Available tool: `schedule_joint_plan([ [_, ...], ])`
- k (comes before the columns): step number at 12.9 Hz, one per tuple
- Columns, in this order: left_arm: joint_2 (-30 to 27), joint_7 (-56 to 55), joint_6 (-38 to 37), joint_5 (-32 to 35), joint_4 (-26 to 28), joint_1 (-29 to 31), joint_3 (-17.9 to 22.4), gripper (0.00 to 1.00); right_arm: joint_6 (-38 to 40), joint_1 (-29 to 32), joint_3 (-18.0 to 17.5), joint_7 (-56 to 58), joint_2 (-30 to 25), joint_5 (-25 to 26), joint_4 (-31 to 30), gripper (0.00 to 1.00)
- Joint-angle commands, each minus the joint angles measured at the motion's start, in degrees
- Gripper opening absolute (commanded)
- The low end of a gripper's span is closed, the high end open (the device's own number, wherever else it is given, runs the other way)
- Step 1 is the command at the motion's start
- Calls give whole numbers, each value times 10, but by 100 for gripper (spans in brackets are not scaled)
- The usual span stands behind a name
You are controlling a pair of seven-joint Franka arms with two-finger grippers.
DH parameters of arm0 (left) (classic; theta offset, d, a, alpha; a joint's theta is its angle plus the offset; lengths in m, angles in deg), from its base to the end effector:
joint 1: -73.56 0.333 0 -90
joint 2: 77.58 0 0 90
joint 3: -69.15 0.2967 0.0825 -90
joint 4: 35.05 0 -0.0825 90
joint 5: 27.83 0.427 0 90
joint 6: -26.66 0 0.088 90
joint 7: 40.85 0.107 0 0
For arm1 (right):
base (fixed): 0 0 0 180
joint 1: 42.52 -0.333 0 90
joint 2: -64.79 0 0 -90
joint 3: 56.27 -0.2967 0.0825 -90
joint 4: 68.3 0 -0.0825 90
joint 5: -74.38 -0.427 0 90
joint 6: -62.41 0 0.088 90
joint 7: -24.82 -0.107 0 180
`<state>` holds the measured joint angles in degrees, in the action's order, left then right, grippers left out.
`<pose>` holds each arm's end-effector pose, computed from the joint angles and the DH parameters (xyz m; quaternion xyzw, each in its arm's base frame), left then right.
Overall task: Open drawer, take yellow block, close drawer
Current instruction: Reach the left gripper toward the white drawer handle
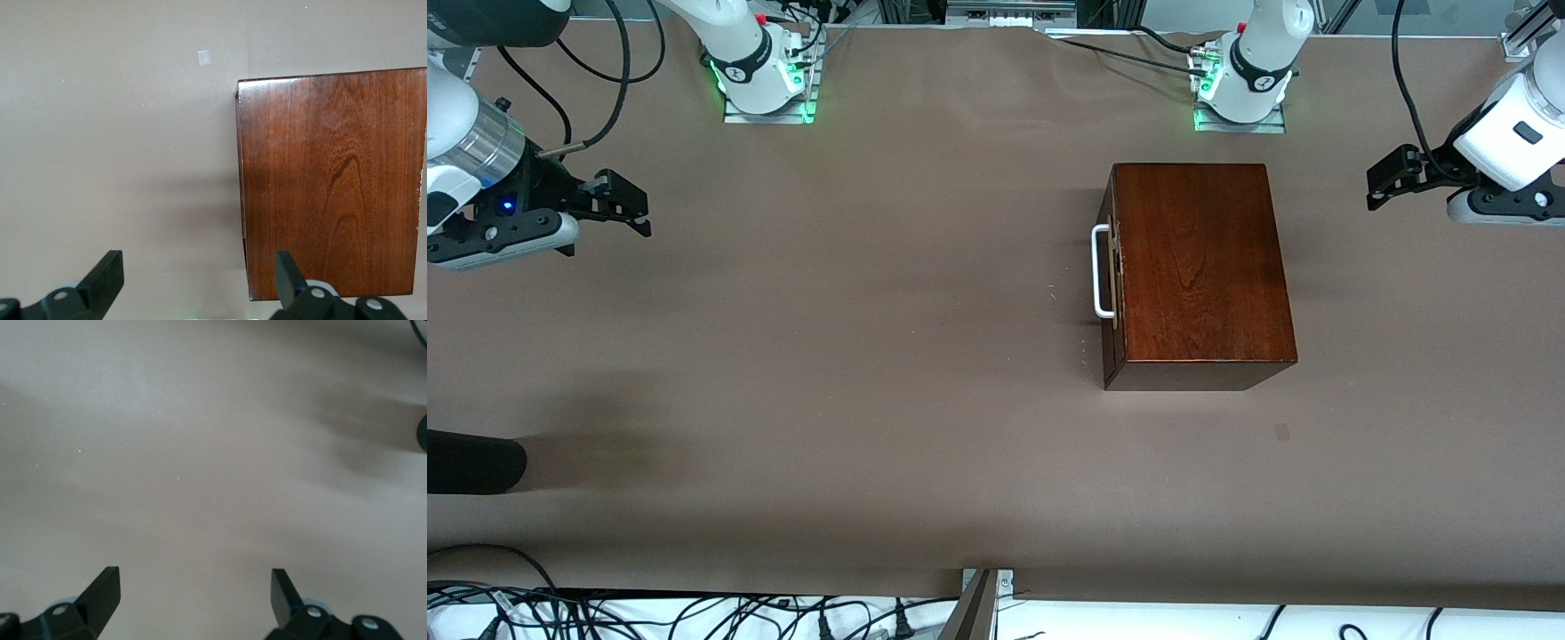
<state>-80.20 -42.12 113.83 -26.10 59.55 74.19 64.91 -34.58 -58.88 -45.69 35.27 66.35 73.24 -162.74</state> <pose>0.5762 -0.0338 0.5868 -0.9988 0.0202 0.0413 0.0186 0.6101 0.0648 0.5596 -0.9901 -0.1401 -0.0092 0.0070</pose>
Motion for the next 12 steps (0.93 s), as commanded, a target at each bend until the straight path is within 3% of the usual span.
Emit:
schedule_joint_plan([
  [1,6,0,-12,-8,-15,-3,1,100,10,1,-1,-2,3,8,12,100],
  [7,12,-2,-24,-10,-17,-5,1,100,10,1,-1,-2,3,8,12,100],
  [12,50,0,-140,-18,-16,-45,-21,100,11,1,-1,-2,3,8,12,100],
])
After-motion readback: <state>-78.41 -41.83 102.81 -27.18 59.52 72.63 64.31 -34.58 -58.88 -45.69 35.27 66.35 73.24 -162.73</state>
